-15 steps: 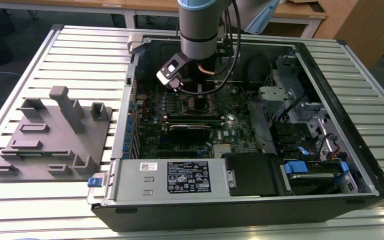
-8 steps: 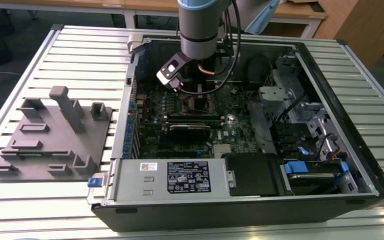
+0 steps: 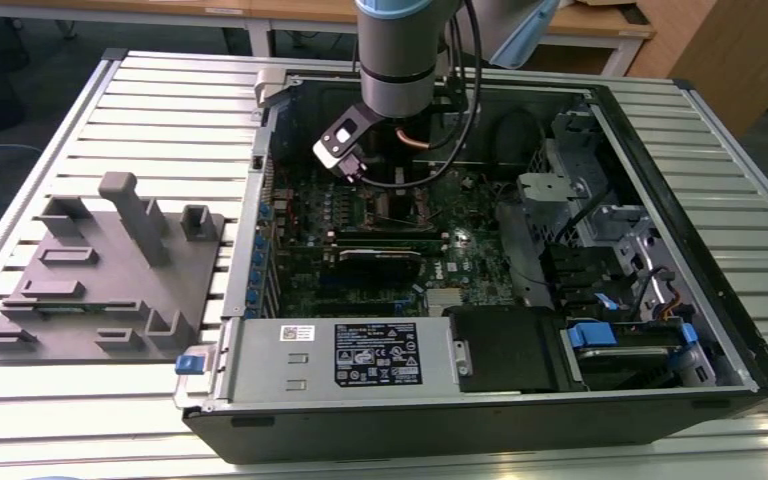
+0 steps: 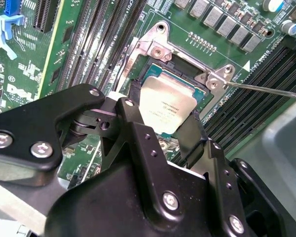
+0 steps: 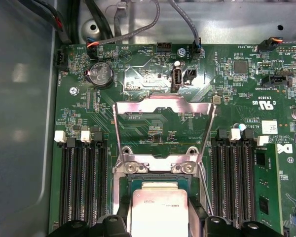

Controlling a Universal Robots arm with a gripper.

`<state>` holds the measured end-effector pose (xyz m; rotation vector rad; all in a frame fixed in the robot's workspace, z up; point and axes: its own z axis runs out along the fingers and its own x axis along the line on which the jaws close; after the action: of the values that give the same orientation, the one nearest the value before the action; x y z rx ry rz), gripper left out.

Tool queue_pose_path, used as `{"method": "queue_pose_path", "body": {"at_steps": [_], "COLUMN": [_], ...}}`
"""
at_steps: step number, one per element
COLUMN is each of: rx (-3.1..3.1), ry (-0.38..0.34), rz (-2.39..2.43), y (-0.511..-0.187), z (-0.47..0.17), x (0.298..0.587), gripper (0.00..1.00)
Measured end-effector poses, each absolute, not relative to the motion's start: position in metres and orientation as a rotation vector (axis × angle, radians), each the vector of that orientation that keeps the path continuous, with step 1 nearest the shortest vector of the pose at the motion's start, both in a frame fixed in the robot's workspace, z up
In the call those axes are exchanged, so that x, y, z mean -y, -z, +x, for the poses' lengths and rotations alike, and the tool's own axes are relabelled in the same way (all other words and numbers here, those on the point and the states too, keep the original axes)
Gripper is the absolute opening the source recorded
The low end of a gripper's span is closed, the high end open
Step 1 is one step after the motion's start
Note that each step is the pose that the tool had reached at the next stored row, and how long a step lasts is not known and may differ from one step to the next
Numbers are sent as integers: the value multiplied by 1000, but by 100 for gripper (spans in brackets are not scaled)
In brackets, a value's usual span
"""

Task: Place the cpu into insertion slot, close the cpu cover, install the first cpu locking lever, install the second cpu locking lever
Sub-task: 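Place the cpu into insertion slot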

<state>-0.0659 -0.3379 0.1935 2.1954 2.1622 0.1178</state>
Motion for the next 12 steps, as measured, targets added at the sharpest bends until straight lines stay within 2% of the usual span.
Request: {"method": "queue_pose_path", "body": {"at_steps": [12], "rx": [-2153], "ry": [-117], "rz": [2204], "y": [-193], "z": [-66], "x": [338], "gripper": [54]}}
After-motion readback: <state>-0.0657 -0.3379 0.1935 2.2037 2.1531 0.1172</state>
